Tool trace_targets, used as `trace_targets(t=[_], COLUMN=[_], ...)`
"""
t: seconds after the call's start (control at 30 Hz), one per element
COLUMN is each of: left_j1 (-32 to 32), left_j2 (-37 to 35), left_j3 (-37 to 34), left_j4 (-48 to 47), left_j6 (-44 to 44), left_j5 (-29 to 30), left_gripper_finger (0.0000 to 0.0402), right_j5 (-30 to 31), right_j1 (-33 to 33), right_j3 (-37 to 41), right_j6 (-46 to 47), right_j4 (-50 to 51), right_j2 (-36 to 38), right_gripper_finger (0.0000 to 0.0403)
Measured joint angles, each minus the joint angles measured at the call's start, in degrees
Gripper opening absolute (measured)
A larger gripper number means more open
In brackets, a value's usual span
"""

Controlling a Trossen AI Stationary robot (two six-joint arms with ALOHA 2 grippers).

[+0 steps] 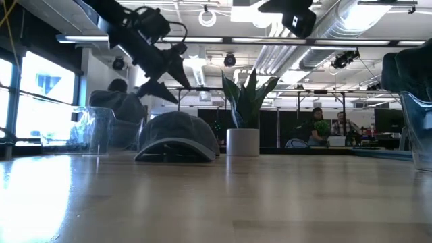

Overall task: Pick & Place hat
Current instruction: Put the gray cap into the top transparent bin

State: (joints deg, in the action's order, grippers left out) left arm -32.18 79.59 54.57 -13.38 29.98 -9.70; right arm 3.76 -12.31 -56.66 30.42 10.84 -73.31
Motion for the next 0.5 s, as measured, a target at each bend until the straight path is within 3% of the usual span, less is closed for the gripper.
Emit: trace_targets(t=[0.17,0.3,0.5], left_j1=[-2.2,-2.1,-2.4], left_j2=[3.5,6.3,10.7], left_j3=[0.0,0.0,0.0], left_j4=[-1.1,-0.7,-0.3], left_j6=[-7.2,-10.9,-15.9], left_j5=[0.2,-0.1,-0.5], left_gripper_finger=[0.0323,0.0326,0.0324], right_j5=[-5.2,-8.6,-8.3], right_j1=[5.2,8.1,10.3], right_j3=[0.0,0.0,0.0], right_j6=[-4.2,-6.0,-5.6], right_j4=[4.3,6.3,6.1], right_j2=[2.8,4.5,4.9], right_gripper_finger=[0.0144,0.0144,0.0144])
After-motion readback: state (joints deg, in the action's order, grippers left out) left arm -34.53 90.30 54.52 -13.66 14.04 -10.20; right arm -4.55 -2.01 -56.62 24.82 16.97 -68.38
